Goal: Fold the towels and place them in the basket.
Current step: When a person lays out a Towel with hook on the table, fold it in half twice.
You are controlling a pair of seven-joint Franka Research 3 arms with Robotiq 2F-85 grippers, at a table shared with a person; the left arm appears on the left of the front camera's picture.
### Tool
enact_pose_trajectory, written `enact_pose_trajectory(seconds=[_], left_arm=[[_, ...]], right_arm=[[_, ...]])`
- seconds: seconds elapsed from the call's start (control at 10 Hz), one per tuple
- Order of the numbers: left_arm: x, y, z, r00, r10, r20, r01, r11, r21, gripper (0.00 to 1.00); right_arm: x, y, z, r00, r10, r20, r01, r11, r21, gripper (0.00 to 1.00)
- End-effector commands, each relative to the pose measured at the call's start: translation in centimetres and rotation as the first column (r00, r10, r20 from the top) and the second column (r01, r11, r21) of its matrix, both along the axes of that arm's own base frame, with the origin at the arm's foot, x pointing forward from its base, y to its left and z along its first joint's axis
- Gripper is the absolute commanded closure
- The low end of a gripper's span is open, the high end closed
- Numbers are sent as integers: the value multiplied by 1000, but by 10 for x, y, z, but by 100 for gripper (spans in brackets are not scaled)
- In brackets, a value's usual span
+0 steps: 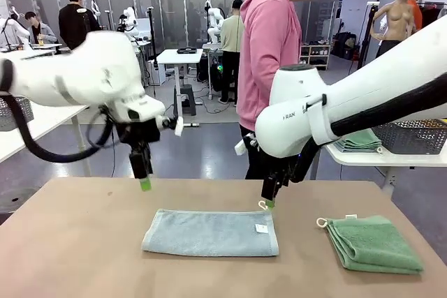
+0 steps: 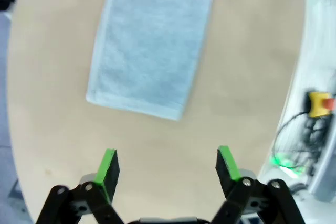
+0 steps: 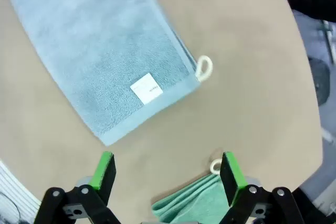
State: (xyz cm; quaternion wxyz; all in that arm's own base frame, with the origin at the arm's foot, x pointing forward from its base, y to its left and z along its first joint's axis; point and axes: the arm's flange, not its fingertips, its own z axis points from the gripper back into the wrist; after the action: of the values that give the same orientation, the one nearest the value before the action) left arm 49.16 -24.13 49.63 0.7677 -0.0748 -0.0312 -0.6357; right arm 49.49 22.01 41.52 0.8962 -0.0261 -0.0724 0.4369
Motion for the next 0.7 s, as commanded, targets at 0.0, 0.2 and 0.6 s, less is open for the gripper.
enact_pose_trajectory(seconds=[0.0,0.2,0.6], left_arm=[[-60,21,45,988,153,-33,-153,988,-25,7],[-101,26,71,970,240,-24,-241,970,-31,7],[-89,25,80,982,186,-15,-187,982,-31,7]], right_arm=[[-11,3,-6,980,-190,51,187,981,55,0],[-15,-4,-19,964,-258,66,253,964,83,0],[-10,-4,-2,976,-215,36,212,975,64,0]])
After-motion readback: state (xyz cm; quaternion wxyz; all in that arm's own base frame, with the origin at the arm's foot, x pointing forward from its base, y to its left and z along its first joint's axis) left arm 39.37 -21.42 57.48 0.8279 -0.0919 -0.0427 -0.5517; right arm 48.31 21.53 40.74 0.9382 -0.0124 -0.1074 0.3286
